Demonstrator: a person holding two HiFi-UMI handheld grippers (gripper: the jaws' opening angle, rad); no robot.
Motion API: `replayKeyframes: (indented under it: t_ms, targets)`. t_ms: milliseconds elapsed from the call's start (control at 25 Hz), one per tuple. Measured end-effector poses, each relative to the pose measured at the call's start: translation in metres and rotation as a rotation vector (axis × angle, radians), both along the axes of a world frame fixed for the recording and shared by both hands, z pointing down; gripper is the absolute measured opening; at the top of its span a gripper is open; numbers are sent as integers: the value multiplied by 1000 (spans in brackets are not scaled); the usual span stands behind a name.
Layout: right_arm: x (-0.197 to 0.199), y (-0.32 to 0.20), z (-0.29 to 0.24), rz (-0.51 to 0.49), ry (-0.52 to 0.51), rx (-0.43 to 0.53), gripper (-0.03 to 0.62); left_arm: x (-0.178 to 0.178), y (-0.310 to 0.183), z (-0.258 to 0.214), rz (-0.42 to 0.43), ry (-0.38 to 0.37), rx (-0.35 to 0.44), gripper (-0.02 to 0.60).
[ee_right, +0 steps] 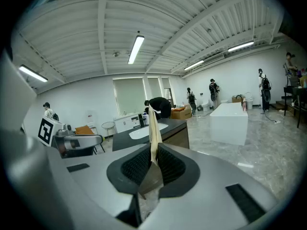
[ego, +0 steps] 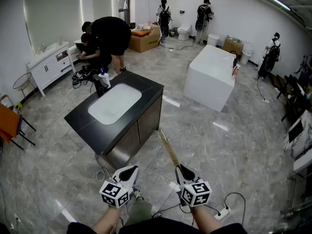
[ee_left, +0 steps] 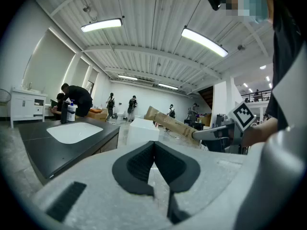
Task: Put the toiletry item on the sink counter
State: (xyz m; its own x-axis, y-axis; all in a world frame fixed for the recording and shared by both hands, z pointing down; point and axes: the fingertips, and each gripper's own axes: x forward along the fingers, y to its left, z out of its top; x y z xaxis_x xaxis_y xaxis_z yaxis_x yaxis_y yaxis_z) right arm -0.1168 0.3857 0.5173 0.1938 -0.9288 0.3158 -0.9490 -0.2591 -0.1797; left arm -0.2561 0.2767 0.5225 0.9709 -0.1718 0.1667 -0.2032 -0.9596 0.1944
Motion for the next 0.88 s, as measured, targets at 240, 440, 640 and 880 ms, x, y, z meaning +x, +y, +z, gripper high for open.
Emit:
replayKeyframes:
  t_ms: [240, 440, 640, 880]
  targets:
    - [12, -14, -2, 6, -45, 30, 43, 9, -13, -1, -2, 1, 2, 11]
    - [21, -43, 1, 14, -52, 16, 43, 15, -41, 3, -5, -10, -19, 11]
    - [36, -85, -2, 33, -51, 9, 43, 32, -85, 3, 16, -15, -19, 11]
    - [49, -144, 0, 79, -55, 13, 43, 53, -144, 2, 73, -18, -12, 11]
